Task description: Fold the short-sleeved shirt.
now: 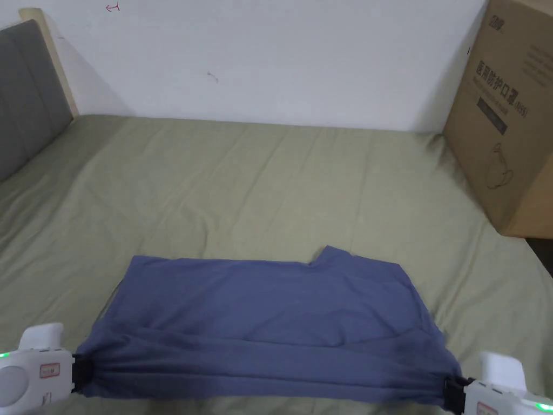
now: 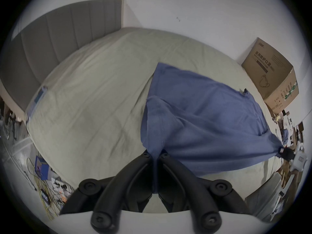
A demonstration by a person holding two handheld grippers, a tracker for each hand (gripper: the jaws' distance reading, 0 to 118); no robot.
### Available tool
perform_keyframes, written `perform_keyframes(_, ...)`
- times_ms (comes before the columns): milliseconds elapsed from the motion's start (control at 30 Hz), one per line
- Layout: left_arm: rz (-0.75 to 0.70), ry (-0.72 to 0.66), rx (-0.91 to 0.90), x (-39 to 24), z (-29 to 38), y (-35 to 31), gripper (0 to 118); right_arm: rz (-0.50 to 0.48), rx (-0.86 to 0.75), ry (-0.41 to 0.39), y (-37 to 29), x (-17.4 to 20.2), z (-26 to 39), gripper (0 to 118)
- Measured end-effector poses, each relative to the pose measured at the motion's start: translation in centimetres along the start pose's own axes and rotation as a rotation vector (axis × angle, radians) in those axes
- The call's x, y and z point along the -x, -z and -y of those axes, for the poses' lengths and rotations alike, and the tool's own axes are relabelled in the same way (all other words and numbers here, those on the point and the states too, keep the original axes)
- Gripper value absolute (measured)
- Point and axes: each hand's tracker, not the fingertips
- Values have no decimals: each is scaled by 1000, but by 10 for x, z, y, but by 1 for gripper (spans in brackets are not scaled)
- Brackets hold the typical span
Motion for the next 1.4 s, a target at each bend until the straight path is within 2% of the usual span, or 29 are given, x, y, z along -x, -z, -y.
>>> perform_keyframes(167, -38, -26, 106, 8, 33, 36, 4, 30, 140, 64, 39, -7, 38, 8)
perform_keyframes(200, -35, -29, 78, 7, 36, 34, 6, 29, 132, 64, 40, -7, 39, 9)
perform_keyframes(233, -56, -29, 55, 6, 35, 31, 15, 26, 109, 80, 39, -7, 41, 9)
perform_keyframes(300, -38, -40, 53, 2, 29, 27, 19, 35, 75, 104, 27, -5, 36, 9)
perform_keyframes(333, -29, -35, 59, 1, 26, 23, 31, 34, 66, 104, 21, -3, 31, 17)
perform_keyframes(367, -18, -34, 67, -1, 21, 18, 55, 51, 51, 84, 13, -1, 17, 42)
perform_keyframes(400, -25, -35, 66, -4, 17, 13, 91, 50, 33, 62, 6, 1, 8, 76)
perform_keyframes(433, -24, -37, 37, -10, 10, 4, 106, 40, -19, 40, -4, 4, 3, 93)
perform_keyframes(467, -1, -33, -43, -16, 3, -10, 109, 18, -85, 30, -17, 7, -9, 99)
perform_keyframes(667, 136, 14, -407, -80, -44, -108, 109, -19, -441, -67, -102, 45, -78, 99)
perform_keyframes(833, 140, 72, -701, -127, -61, -157, 105, 29, -722, -137, -150, 80, -101, 99)
perform_keyframes(867, 139, 85, -748, -135, -62, -163, 101, 40, -757, -149, -156, 85, -104, 99)
perform_keyframes(933, 136, 119, -805, -144, -63, -165, 77, 66, -805, -173, -163, 95, -108, 96)
perform_keyframes(967, 132, 136, -824, -150, -62, -165, 59, 75, -821, -184, -163, 98, -108, 88)
perform_keyframes(1000, 143, 142, -820, -153, -62, -165, 18, 70, -825, -189, -165, 100, -108, 56)
perform_keyframes(1033, 180, 164, -819, -156, -62, -163, 0, 57, -855, -196, -166, 103, -108, 22)
perform_keyframes(1067, 190, 165, -803, -152, -66, -153, 0, 48, -877, -197, -165, 104, -108, 0)
perform_keyframes(1133, 214, 177, -742, -153, -69, -143, 0, 61, -869, -187, -158, 104, -111, 0)
perform_keyframes(1167, 223, 175, -713, -153, -70, -137, 0, 26, -851, -182, -157, 102, -114, 0)
perform_keyframes(1300, 189, 175, -691, -146, -82, -114, 0, 37, -837, -170, -145, 100, -119, 0)
perform_keyframes(1400, 168, 187, -584, -139, -101, -88, 0, 30, -806, -175, -133, 98, -125, 0)
